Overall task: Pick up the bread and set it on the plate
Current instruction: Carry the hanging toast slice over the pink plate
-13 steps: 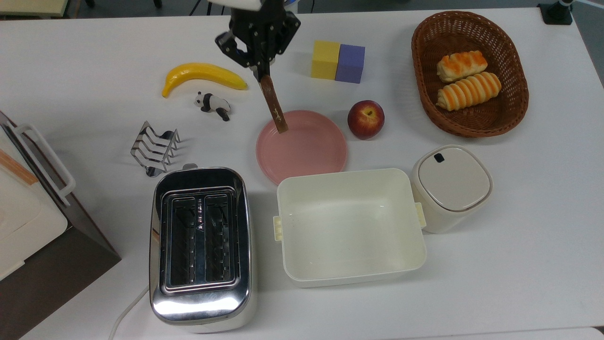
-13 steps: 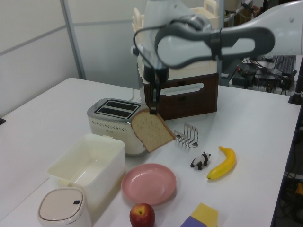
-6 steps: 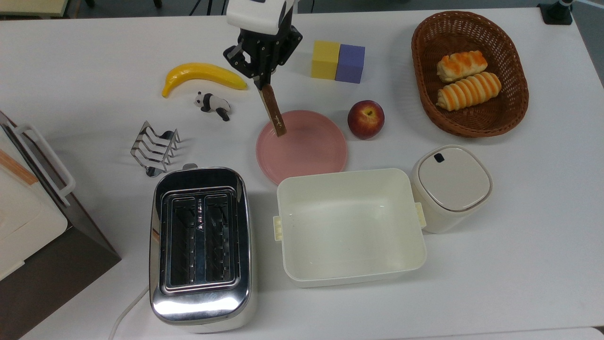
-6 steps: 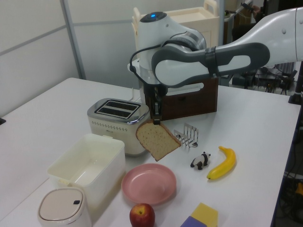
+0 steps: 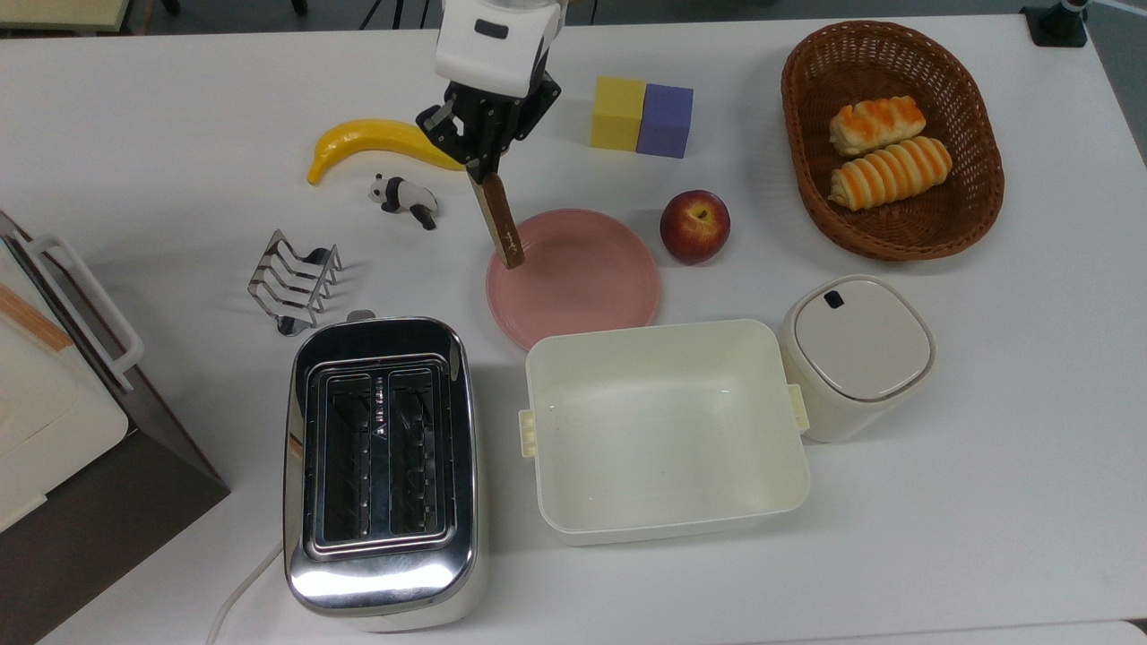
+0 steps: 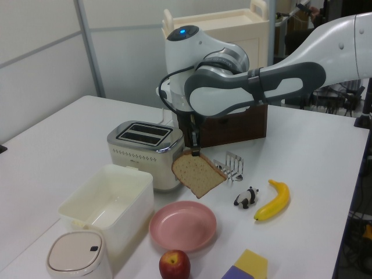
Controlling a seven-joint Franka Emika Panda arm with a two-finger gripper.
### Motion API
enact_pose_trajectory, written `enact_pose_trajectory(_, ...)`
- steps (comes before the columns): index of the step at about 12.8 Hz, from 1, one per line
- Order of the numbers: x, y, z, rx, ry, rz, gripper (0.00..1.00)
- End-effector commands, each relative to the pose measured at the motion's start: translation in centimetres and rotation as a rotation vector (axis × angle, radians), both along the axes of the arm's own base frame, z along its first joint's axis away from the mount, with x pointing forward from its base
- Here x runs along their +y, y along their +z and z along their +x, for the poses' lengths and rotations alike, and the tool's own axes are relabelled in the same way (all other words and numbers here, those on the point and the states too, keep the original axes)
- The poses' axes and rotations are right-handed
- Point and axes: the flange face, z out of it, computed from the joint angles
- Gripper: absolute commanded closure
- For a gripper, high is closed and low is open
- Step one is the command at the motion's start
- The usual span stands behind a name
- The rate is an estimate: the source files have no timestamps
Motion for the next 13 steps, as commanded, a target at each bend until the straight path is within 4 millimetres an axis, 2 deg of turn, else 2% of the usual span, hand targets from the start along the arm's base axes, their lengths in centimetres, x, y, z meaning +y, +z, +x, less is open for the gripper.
enact_pose_trajectory(1, 1.3, -0.6, 0.0, -0.017, 0.046, -0.04, 1.0)
enact_pose_trajectory(9, 2.6, -2.8, 1.0, -0.048, 0.022, -0.064, 1.0)
enact_pose_trajectory(13, 5.2, -3.0, 0.5, -0.037, 0.052, -0.06, 1.0)
